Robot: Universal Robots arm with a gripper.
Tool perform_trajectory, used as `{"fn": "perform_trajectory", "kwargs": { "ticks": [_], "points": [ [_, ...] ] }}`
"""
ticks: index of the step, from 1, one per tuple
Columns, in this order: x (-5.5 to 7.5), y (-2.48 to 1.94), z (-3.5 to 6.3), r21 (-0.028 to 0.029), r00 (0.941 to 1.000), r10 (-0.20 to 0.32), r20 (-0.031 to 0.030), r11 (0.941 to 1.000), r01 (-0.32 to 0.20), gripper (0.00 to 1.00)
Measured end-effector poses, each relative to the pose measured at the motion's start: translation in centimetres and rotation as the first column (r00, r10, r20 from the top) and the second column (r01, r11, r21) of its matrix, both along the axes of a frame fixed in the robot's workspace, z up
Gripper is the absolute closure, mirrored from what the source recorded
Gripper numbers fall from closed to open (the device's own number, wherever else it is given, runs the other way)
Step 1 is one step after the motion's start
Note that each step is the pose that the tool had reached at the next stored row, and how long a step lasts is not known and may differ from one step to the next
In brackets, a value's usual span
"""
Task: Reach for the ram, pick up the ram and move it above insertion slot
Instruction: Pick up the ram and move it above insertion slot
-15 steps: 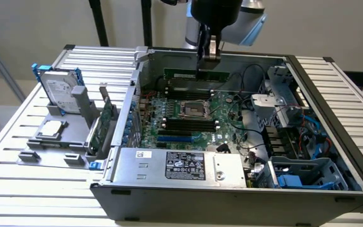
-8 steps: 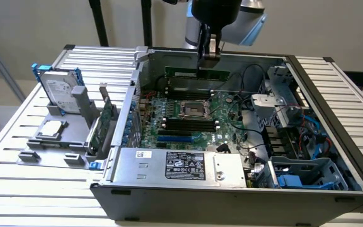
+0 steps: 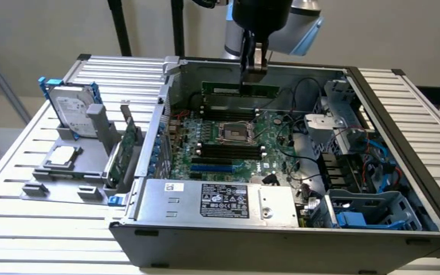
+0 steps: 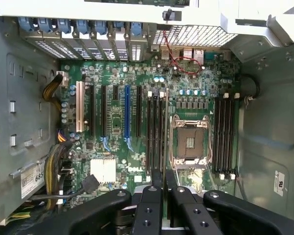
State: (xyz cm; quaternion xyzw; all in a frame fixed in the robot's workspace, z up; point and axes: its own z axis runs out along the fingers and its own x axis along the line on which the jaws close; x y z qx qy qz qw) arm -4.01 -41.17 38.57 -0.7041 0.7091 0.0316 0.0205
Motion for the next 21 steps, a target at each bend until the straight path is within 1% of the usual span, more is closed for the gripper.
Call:
{"fn": "perform_trajectory", "kwargs": {
  "ticks": [4, 6, 12, 17, 21],
  "points": [
    [0.14, 0.35, 0.00, 0.0000, 1.0000, 0.000, -0.0006, 1.0000, 0.000, 0.86],
    [0.26, 0.51, 0.00, -0.0001, 1.0000, 0.000, -0.0023, 1.0000, 0.000, 0.86],
    [0.45, 0.78, -0.03, -0.0001, 0.9999, 0.000, -0.0136, 1.0000, 0.000, 0.86],
    [0.46, 0.84, -0.05, -0.0001, 0.9999, 0.000, -0.0157, 1.0000, 0.000, 0.86],
    [0.46, 0.85, -0.06, -0.0001, 0.9999, 0.000, -0.0158, 1.0000, 0.000, 0.86]
  ]
}}
